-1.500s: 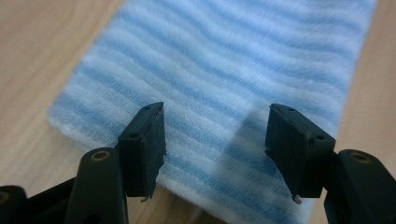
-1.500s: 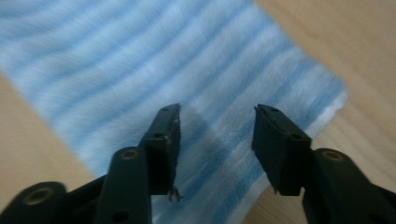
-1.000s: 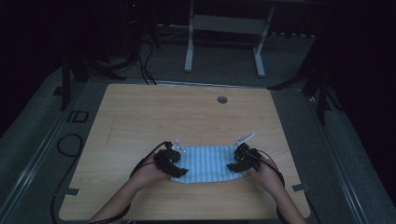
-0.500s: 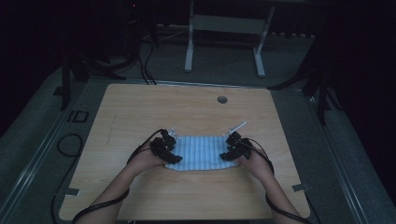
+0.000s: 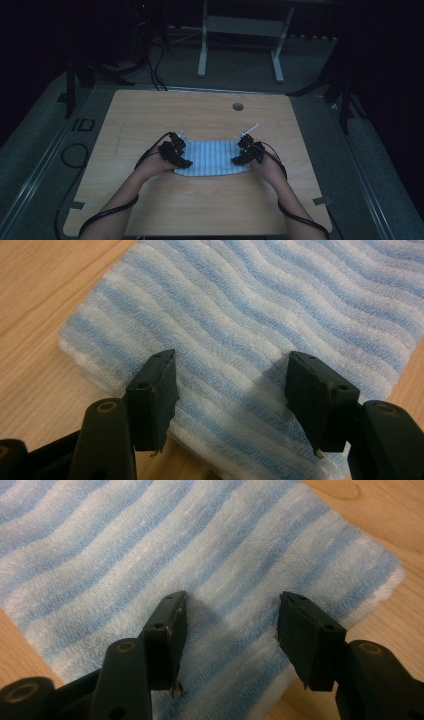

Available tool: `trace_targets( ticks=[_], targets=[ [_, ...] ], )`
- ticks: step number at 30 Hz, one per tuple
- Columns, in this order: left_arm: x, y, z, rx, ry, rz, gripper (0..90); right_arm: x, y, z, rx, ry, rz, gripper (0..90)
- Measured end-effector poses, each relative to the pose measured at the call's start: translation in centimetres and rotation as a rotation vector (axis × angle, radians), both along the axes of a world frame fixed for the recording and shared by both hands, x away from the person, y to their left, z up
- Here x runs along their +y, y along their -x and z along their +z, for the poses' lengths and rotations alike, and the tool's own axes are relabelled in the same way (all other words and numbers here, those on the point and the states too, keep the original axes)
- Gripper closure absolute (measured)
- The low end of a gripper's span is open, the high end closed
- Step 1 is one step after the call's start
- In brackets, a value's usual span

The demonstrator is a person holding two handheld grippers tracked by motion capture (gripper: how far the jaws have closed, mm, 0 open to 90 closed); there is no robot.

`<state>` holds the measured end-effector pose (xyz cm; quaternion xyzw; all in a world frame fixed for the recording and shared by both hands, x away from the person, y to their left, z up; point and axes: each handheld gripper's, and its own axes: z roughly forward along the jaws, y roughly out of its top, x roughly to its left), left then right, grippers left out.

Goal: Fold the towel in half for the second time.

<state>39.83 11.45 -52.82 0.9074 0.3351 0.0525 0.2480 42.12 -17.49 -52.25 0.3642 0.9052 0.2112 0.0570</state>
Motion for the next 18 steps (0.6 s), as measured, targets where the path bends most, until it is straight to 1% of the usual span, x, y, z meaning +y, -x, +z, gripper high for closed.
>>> trace_targets(
  ticks=[2, 3, 4, 5, 7, 8, 9, 10, 11, 13, 14, 15, 16, 17, 18],
  targets=[
    [0.0, 0.0, 0.1, -0.003, -0.006, 0.006, 37.7, 0.2, -0.2, 0.0, 0.002, 0.004, 0.002, 44.8],
    [0.0, -0.1, 0.1, 0.001, 0.000, 0.015, 37.7, 0.3, -0.2, 0.1, 0.004, 0.009, 0.000, 44.7],
    [0.1, 0.0, 0.3, 0.000, 0.003, 0.020, 37.6, 0.3, -0.3, 0.1, 0.007, 0.012, 0.003, 43.2],
    [0.1, 0.0, 0.4, -0.004, 0.011, 0.023, 37.4, 0.3, -0.3, 0.2, 0.012, 0.006, 0.009, 39.4],
    [0.2, 0.3, 1.0, -0.017, 0.028, 0.032, 35.2, 0.4, -0.1, 0.6, 0.016, -0.004, 0.020, 36.0],
    [0.2, 0.5, 1.3, -0.017, 0.052, 0.031, 32.8, 0.4, 0.0, 0.9, 0.006, -0.013, 0.020, 33.5],
    [0.3, 0.5, 1.5, -0.012, 0.065, 0.029, 28.2, 0.4, 0.1, 1.2, -0.005, -0.028, 0.021, 28.5],
    [0.4, 0.7, 1.7, -0.010, 0.073, 0.032, 27.6, 0.3, 0.1, 1.4, -0.017, -0.035, 0.021, 25.1],
    [0.4, 0.9, 1.8, -0.017, 0.078, 0.040, 26.8, 0.3, 0.3, 1.7, -0.028, -0.047, 0.018, 19.8],
    [0.4, 1.3, 1.9, -0.037, 0.072, 0.056, 20.6, 0.1, 0.5, 2.1, -0.030, -0.083, 0.026, 13.6],
    [0.6, 1.6, 1.7, -0.034, 0.076, 0.065, 15.9, 0.0, 0.6, 2.3, -0.036, -0.093, 0.024, 14.0],
    [0.6, 1.6, 1.7, -0.034, 0.076, 0.065, 13.4, 0.0, 0.6, 2.3, -0.036, -0.093, 0.024, 14.0],
    [0.8, 1.9, 1.5, -0.035, 0.075, 0.075, 11.6, -0.2, 1.0, 2.5, -0.065, -0.104, 0.015, 13.6],
    [1.0, 2.0, 1.3, -0.025, 0.077, 0.081, 8.3, -0.3, 1.1, 2.4, -0.072, -0.103, 0.018, 13.5],
    [1.0, 2.0, 1.3, -0.025, 0.077, 0.081, 5.0, -0.3, 1.1, 2.4, -0.072, -0.103, 0.018, 13.5]
  ],
)
